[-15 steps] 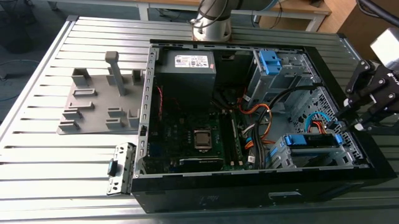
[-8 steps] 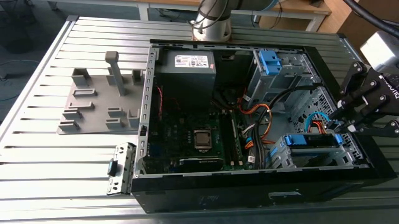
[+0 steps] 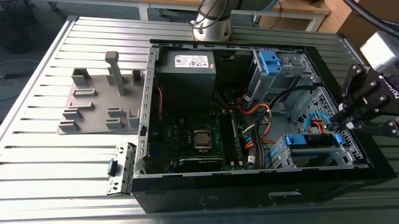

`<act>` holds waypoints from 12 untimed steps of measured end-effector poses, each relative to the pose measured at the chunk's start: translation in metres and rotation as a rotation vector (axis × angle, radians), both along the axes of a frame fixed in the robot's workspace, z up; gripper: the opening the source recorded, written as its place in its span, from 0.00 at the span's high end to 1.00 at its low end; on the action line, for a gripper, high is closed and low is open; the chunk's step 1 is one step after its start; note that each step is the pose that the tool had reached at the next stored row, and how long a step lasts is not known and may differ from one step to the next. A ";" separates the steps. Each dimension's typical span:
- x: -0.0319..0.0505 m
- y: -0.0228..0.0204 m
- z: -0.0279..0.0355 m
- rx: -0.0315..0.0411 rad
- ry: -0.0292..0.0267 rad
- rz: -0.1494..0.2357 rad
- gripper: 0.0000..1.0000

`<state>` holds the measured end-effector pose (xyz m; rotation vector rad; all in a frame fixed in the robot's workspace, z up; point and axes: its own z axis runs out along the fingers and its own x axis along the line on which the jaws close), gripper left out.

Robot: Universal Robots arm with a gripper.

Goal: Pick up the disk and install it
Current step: 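Insert the second disk wire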

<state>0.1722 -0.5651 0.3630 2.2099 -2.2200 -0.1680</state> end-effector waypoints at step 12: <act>-0.0012 -0.0010 -0.0008 0.0003 0.0000 0.000 0.84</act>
